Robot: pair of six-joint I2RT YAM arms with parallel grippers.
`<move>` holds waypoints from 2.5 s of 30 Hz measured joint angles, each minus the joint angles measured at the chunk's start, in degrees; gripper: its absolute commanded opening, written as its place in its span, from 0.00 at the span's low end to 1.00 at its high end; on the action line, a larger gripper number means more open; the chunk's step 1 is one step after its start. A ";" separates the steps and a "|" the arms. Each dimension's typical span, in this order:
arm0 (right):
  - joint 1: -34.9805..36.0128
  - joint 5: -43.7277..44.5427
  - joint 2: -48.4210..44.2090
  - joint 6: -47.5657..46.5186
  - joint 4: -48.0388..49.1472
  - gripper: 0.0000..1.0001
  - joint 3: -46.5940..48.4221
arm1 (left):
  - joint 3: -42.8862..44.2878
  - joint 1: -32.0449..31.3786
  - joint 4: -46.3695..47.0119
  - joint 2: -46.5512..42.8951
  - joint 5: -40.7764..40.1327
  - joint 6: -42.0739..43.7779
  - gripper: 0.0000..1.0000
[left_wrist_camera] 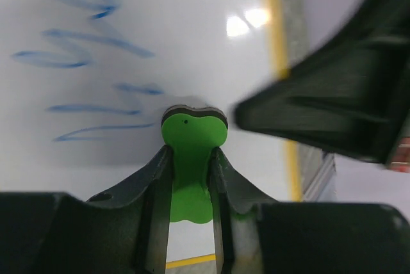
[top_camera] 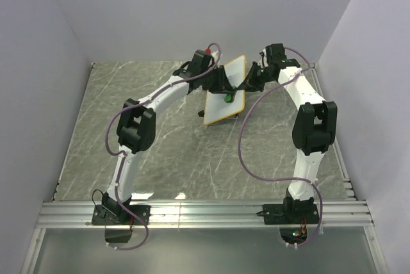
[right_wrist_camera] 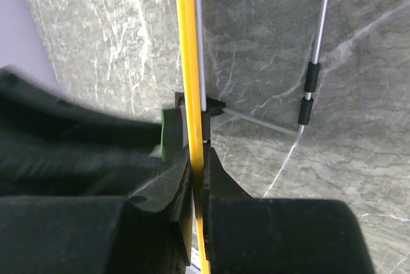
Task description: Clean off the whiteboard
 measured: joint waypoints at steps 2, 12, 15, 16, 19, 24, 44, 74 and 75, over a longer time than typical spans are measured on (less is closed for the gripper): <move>-0.09 0.00 0.00 0.00 0.04 0.00 -0.13 | 4.52 -1.64 -0.83 1.20 0.17 0.07 0.00; -1.14 -0.46 -0.09 -0.20 0.52 0.00 -1.29 | 7.04 -0.63 -1.99 4.39 1.53 -1.31 0.00; -1.07 -0.63 -0.22 -0.26 0.66 0.00 -1.49 | 5.66 1.16 -1.57 5.07 1.42 -1.16 0.00; -1.03 -0.63 -0.26 -0.37 0.59 0.00 -1.51 | 4.46 1.92 -1.40 5.07 1.29 -1.14 0.00; -0.70 -0.55 -0.96 -0.52 0.52 0.00 -1.95 | 0.37 4.39 -0.74 5.07 0.31 -0.92 0.00; 0.04 -0.72 -3.28 -0.85 0.50 0.00 -4.63 | -3.82 6.73 -0.90 4.92 -0.90 -0.31 0.00; 1.84 0.20 -7.04 -0.61 -0.09 0.00 -8.92 | 8.13 -0.96 -7.15 3.39 -0.92 1.84 0.00; 3.02 2.08 -7.13 -0.22 -1.97 0.00 -7.74 | 15.45 5.66 -4.61 13.64 5.70 0.57 0.00; 3.13 2.27 -7.13 -0.22 -2.16 0.00 -7.58 | 15.47 5.70 -4.55 13.66 5.88 0.57 0.00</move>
